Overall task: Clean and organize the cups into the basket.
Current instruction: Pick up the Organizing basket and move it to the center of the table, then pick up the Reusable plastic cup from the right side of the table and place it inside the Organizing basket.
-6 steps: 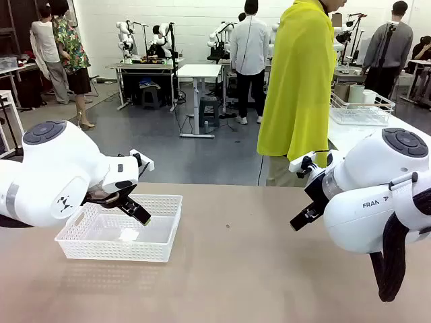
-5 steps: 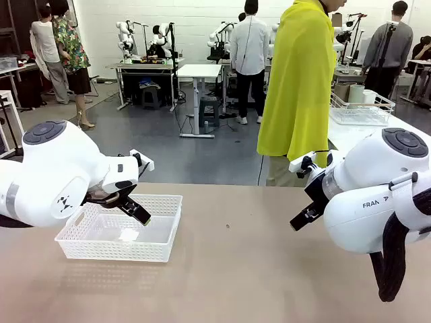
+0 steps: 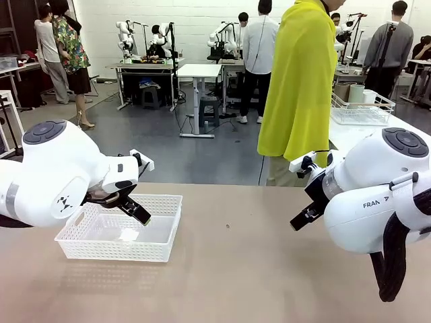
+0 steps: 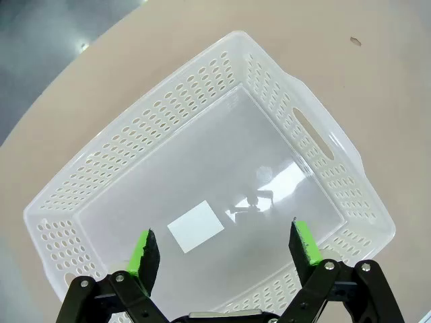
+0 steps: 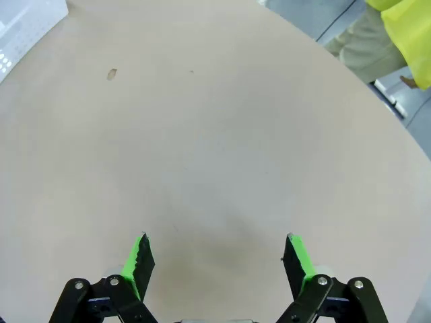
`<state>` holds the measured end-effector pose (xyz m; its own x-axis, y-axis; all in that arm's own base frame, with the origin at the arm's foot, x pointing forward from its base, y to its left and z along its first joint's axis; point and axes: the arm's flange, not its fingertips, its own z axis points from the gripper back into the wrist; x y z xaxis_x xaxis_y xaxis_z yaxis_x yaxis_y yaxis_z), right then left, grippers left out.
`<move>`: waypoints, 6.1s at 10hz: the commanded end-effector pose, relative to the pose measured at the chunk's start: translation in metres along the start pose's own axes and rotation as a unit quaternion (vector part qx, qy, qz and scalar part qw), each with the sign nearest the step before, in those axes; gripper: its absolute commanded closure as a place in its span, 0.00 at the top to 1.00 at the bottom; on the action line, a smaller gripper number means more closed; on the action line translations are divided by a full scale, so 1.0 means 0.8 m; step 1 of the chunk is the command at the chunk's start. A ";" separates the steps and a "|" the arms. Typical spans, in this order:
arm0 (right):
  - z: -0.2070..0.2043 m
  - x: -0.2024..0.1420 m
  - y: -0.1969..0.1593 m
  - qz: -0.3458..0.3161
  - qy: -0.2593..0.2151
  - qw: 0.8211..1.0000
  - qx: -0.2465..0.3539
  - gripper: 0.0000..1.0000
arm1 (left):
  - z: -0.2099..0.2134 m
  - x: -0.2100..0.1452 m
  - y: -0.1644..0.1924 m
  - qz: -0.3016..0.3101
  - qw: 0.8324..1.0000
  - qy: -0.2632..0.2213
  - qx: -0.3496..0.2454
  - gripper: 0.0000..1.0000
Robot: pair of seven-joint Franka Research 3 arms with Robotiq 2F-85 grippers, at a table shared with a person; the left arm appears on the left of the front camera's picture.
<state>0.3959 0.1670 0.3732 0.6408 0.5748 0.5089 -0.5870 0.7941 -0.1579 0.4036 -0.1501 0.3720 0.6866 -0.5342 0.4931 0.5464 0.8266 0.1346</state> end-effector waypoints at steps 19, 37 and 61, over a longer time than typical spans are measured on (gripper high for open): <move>0.270 -0.029 -0.068 -0.197 -0.065 0.943 0.260 1.00 | 0.241 -0.002 0.050 0.065 0.983 -0.006 -0.173 1.00; 0.315 -0.365 -0.369 -0.658 -0.025 0.653 0.374 1.00 | 0.225 -0.329 0.349 0.453 0.775 -0.118 -0.424 1.00; 0.317 -0.390 -0.381 -0.653 -0.092 0.629 0.412 1.00 | 0.225 -0.329 0.349 0.453 0.775 -0.118 -0.424 1.00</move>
<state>0.2493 -0.3029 0.4787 0.8169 -0.5551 -0.1565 0.2946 0.1684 0.9407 0.2907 0.2527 0.4341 0.9228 0.3216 0.2123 0.0754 0.3896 -0.9179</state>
